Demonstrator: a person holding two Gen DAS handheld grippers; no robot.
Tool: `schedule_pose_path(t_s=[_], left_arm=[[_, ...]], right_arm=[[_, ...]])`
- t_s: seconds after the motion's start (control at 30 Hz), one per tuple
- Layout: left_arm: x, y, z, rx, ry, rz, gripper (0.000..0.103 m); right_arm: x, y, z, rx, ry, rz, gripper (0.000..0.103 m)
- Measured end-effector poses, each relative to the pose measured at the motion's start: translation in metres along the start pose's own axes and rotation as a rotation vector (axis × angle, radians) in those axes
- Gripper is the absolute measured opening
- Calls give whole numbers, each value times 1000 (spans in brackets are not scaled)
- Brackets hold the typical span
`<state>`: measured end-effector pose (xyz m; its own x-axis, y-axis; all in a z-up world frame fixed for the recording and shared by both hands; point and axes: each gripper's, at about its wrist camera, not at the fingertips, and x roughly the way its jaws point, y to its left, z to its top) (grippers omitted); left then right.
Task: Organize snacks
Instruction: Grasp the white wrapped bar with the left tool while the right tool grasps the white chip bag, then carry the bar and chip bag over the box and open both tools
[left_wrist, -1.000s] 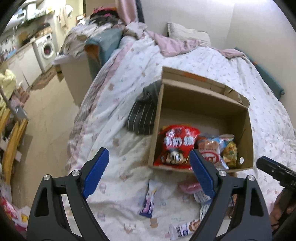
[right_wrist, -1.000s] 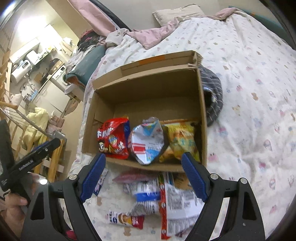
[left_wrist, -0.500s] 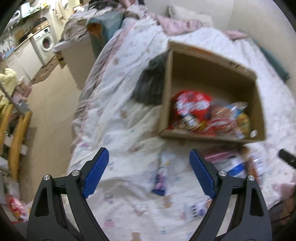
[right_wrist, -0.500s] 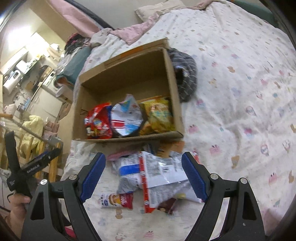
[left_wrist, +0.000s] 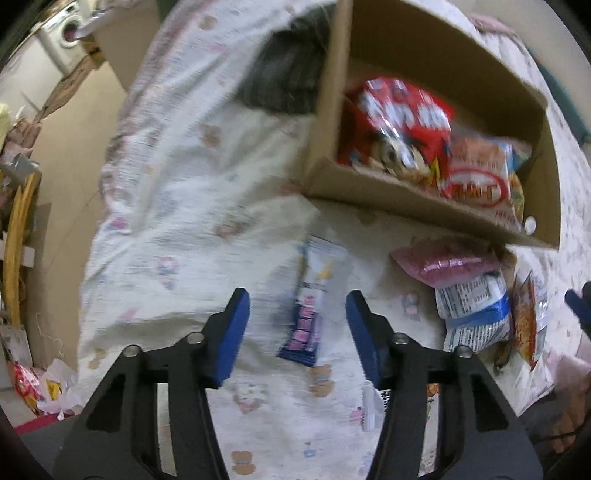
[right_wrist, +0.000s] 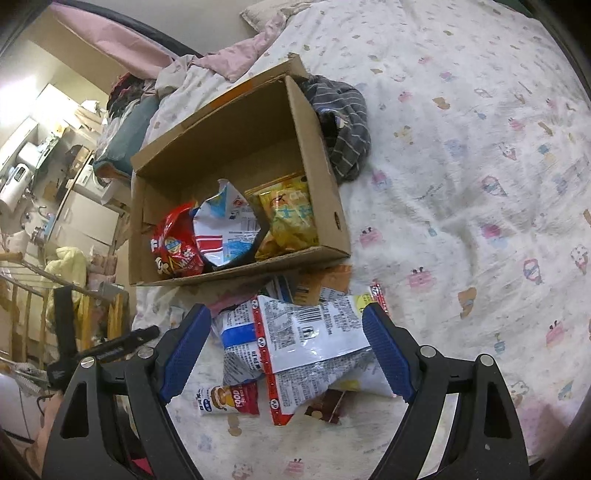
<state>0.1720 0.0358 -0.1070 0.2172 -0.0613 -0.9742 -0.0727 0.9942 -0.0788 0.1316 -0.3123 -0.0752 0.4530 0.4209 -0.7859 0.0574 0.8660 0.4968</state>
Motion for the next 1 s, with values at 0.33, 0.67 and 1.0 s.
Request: schedule_pose_path(t_s=[0.33,0.67,1.0], left_arm=[[31,-11,0,24,96,42,14],[6,-11,-5,27,40,-18,13],[-14,-7,-9,20,3,-57,13]], right_arm=[[42,-12,-4,40,174,-55,96],[86,-22,-10,24,314,-146,99],[54,-36,-15,32,259,-94,74]])
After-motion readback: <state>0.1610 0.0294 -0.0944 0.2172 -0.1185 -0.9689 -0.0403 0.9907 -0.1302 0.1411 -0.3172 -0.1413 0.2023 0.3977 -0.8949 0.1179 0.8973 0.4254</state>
